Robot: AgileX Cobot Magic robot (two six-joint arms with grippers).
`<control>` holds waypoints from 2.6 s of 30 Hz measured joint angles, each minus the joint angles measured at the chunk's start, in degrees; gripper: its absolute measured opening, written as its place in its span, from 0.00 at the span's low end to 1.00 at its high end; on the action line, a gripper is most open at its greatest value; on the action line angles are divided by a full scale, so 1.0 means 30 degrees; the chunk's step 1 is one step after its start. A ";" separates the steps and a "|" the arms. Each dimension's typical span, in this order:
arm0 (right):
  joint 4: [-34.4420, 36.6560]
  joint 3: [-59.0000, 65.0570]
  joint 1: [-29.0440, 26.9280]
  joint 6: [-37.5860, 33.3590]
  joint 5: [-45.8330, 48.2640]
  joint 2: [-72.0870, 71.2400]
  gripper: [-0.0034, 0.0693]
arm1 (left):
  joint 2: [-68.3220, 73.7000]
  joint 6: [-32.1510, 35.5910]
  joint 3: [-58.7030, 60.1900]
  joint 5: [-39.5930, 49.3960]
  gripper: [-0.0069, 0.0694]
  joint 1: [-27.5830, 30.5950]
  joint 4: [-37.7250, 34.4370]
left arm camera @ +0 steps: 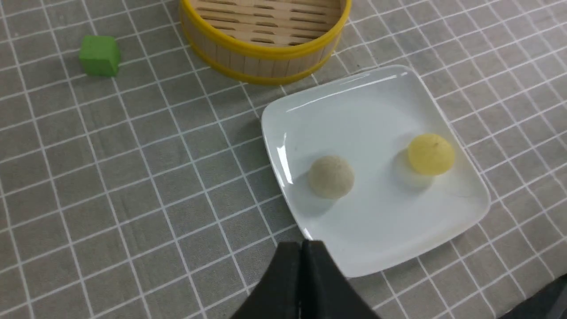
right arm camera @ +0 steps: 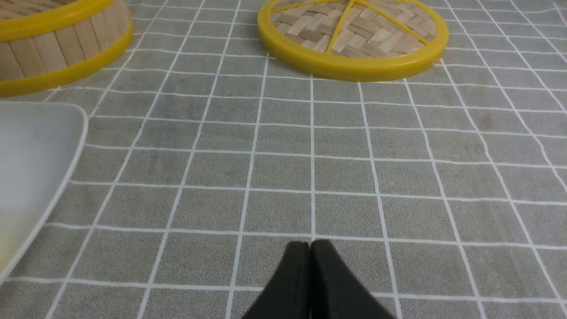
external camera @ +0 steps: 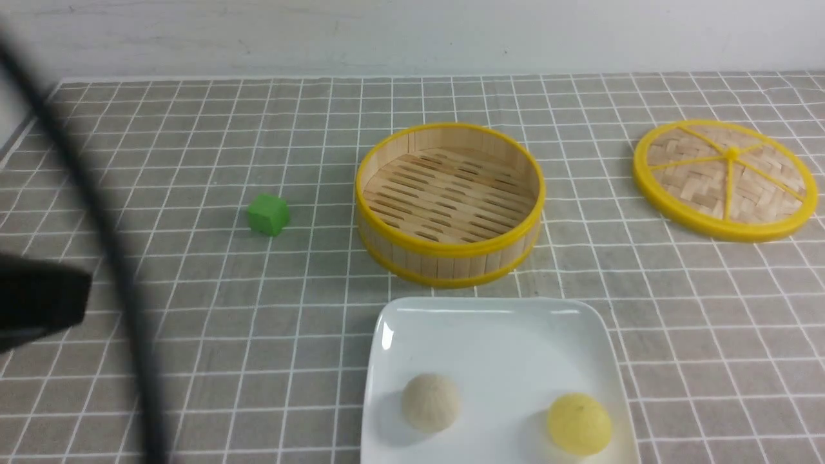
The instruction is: Put the steamed buns into the plate on the grey tablecloth.
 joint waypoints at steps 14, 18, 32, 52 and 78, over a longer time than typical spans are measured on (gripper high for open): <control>-0.0019 0.0016 0.0000 0.0000 -0.0079 0.0000 0.09 | -0.6313 -0.2172 1.2799 -1.5185 0.12 0.0000 -0.0167; -0.0019 0.0016 0.0000 0.0000 -0.0079 0.0000 0.10 | -0.6313 -0.2250 1.3712 -1.5504 0.13 0.0000 -0.0167; -0.0019 0.0016 0.0000 0.0000 -0.0079 0.0000 0.13 | -0.6313 -0.2313 1.4294 -1.4717 0.15 0.0576 0.1245; 0.0000 0.0016 0.0000 0.0000 -0.0079 0.0000 0.16 | -1.3008 0.0688 2.2000 -1.6681 0.17 1.2086 0.1627; 0.0000 0.0016 0.0000 0.0000 -0.0079 0.0000 0.21 | -1.3364 0.0688 2.2027 -1.5334 0.20 1.2204 0.1776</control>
